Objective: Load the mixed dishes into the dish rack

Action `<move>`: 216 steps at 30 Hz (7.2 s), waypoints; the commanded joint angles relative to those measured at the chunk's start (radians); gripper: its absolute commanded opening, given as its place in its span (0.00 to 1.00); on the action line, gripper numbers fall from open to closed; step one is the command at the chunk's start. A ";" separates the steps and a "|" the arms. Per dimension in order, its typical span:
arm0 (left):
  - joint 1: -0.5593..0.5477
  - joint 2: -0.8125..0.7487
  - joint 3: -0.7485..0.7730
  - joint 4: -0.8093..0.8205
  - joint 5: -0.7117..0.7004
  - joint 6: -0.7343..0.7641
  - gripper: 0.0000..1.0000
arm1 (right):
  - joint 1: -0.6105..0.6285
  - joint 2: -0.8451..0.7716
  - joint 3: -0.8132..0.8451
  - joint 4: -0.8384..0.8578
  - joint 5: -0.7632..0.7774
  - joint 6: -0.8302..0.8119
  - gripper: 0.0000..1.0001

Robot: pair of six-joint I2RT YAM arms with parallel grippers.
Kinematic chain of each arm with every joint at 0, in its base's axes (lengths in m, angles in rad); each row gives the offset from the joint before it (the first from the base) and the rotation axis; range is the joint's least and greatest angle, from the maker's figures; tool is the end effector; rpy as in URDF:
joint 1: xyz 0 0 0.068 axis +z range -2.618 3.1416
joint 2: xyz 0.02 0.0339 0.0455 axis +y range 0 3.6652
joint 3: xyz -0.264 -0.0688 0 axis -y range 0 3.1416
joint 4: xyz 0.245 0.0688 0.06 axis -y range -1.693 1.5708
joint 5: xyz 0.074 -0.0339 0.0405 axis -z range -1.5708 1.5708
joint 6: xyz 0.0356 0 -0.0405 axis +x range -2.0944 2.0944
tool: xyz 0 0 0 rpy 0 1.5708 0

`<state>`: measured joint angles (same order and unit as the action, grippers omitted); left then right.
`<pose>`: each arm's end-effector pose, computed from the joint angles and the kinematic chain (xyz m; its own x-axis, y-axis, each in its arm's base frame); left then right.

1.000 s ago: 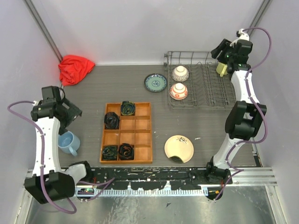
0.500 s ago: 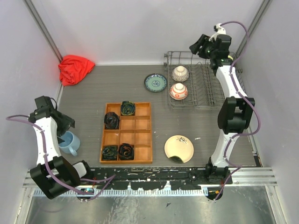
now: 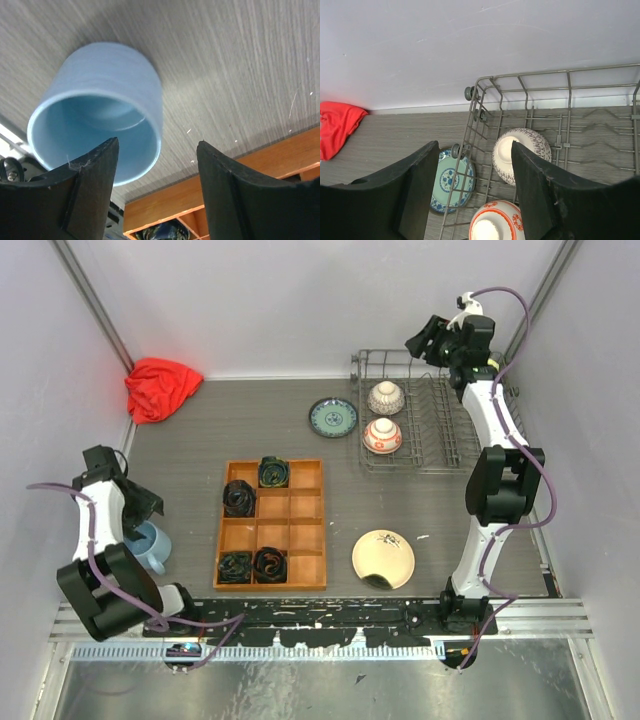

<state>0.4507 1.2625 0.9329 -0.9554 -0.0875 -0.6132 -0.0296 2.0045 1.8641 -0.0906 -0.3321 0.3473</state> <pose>0.1985 0.0995 0.2375 -0.4438 -0.8516 -0.2788 -0.8700 0.4840 -0.0937 0.4869 -0.0028 0.3535 -0.3136 0.3312 -0.8899 -0.1941 0.8951 0.4015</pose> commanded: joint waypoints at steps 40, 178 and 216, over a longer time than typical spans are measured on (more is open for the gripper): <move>-0.314 0.237 0.375 0.196 0.271 -0.259 0.00 | 0.040 -0.131 -0.135 0.142 -0.223 0.065 0.65; -0.671 0.347 0.474 1.014 0.669 -1.083 0.95 | 0.332 0.051 -0.489 1.372 -0.435 1.449 0.01; -0.636 0.189 0.405 0.215 0.590 -0.176 0.99 | -0.334 -0.315 -0.365 -0.169 -0.159 0.072 0.01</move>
<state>-0.2024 1.4574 1.3632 -0.7338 0.4725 -0.8330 -0.3416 1.7779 1.3708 -0.2657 -0.5785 0.5888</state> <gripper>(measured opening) 0.993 0.273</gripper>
